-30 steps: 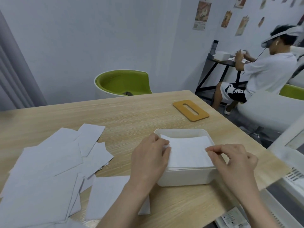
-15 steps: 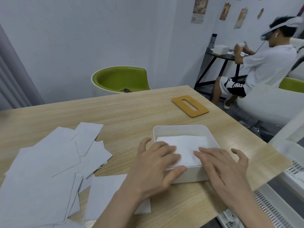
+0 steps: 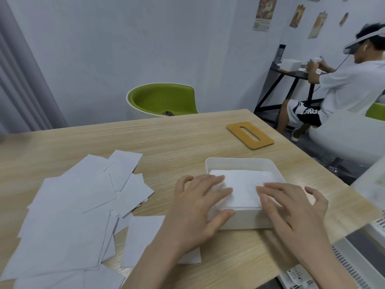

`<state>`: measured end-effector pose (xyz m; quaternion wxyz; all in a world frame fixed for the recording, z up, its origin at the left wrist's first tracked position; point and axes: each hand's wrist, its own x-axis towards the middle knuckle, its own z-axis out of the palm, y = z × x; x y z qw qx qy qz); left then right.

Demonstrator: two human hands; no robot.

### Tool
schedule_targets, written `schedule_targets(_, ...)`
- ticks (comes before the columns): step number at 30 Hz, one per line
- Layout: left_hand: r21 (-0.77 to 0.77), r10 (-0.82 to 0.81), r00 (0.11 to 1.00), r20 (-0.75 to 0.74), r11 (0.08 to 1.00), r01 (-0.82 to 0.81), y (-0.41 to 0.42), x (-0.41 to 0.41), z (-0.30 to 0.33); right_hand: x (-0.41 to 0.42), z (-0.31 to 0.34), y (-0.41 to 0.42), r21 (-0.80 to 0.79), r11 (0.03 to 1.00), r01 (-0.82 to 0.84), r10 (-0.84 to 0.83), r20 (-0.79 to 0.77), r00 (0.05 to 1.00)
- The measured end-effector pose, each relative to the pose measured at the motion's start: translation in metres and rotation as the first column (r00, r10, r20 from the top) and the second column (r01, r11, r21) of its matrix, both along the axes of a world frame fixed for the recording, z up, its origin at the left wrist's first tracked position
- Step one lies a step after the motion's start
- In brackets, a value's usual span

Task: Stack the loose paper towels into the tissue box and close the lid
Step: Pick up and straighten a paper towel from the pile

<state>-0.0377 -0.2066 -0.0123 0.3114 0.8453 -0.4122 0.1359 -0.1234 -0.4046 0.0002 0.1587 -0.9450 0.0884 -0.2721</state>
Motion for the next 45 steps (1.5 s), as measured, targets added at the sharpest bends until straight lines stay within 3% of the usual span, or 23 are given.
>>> schedule_targets(3, -0.148, 0.087, 0.996, -0.03, 0.985, -0.09, 0.031, -0.005, -0.002, -0.003, 0.006, 0.019, 0.031, 0.996, -0.079, 0.075, 0.092, 0.993)
schedule_targets(8, -0.172, 0.248, 0.966, -0.078, 0.951, -0.258, 0.093, -0.011, -0.01, -0.001, 0.012, 0.064, 0.064, 0.963, -0.261, 0.25, 0.145, 0.957)
schedule_targets(13, -0.153, 0.392, 0.91, -0.137, 0.899, -0.411, 0.145, -0.017, -0.025, 0.011, 0.003, 0.111, 0.06, 0.899, -0.434, 0.427, 0.095, 0.899)
schedule_targets(19, -0.107, 0.439, 0.886, -0.149, 0.884, -0.456, 0.169, -0.018, -0.041, 0.031, -0.02, 0.14, 0.089, 0.865, -0.493, 0.497, -0.024, 0.868)
schedule_targets(29, -0.131, 0.46, 0.869, -0.183, 0.864, -0.485, 0.174, -0.012, -0.066, 0.082, -0.043, 0.142, 0.118, 0.918, -0.379, 0.385, -0.502, 0.775)
schedule_targets(36, -0.15, 0.453, 0.86, -0.236, 0.857, -0.493, 0.176, -0.013, -0.068, 0.086, -0.026, 0.146, 0.239, 0.903, -0.357, 0.427, -0.59, 0.685)
schedule_targets(40, -0.171, 0.454, 0.852, -0.259, 0.847, -0.503, 0.176, -0.014, -0.065, 0.079, -0.025, 0.143, 0.359, 0.892, -0.274, 0.436, -0.526, 0.73)
schedule_targets(43, -0.184, 0.45, 0.847, -0.283, 0.841, -0.509, 0.175, -0.016, -0.062, 0.072, -0.027, 0.14, 0.61, 0.78, -0.14, 0.456, -0.401, 0.795)
schedule_targets(45, -0.187, 0.451, 0.831, -0.325, 0.831, -0.524, 0.173, -0.017, -0.056, 0.066, -0.027, 0.146, 0.805, 0.592, -0.044, 0.464, -0.296, 0.835)
